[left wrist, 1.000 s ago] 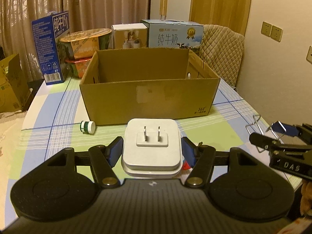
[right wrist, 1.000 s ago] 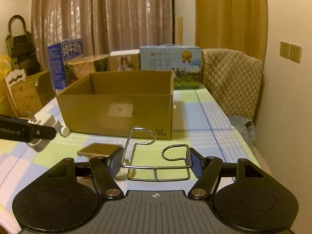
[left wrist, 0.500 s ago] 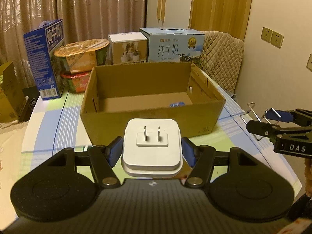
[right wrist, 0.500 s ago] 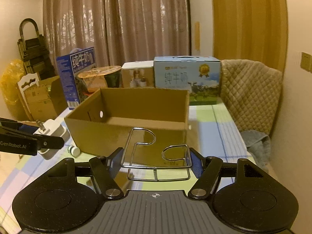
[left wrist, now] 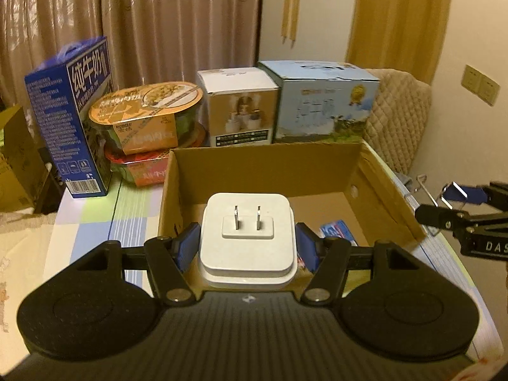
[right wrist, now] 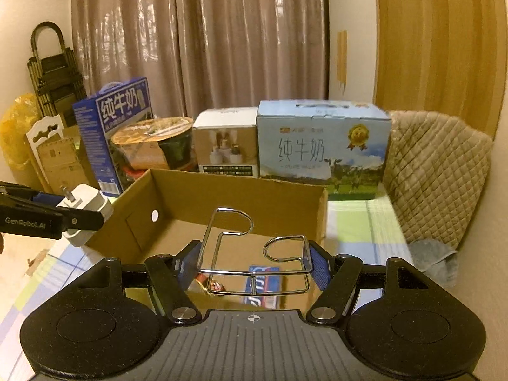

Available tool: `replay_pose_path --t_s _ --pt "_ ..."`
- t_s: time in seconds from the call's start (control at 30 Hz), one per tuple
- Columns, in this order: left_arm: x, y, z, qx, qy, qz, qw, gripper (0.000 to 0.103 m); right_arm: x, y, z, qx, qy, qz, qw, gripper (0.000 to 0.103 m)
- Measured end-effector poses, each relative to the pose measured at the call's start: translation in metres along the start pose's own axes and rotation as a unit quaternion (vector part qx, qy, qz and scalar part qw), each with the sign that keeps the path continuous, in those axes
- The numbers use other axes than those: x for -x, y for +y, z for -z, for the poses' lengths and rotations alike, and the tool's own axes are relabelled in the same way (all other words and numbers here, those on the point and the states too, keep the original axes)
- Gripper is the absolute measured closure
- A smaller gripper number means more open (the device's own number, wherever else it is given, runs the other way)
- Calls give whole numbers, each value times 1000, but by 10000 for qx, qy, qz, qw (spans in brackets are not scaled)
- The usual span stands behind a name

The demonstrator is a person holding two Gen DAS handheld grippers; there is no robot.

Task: Organize rigid objects
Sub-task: 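Carry the square plug with the left gripper while the right gripper carries the wire holder into the box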

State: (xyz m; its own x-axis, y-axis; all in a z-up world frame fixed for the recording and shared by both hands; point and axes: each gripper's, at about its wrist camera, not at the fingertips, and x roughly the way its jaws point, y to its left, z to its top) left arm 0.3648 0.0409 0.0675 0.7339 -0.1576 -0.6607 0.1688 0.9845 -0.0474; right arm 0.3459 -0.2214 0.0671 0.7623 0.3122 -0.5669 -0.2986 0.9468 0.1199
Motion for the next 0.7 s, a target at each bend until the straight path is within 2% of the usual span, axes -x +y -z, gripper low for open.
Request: replay_pose_path --t_s 0.13,0.33,0.7 --pt "-30 8 -2 70 157 -58 9998 43 -31 -6 -5 -174 218 -35 9996 37" --pt "-66 19 3 109 358 -82 9993 43 -67 -10 0 -112 437 38 9990 37" --pt "-108 31 8 69 583 -187 9981 43 -104 -19 10 -73 642 127 9978 37"
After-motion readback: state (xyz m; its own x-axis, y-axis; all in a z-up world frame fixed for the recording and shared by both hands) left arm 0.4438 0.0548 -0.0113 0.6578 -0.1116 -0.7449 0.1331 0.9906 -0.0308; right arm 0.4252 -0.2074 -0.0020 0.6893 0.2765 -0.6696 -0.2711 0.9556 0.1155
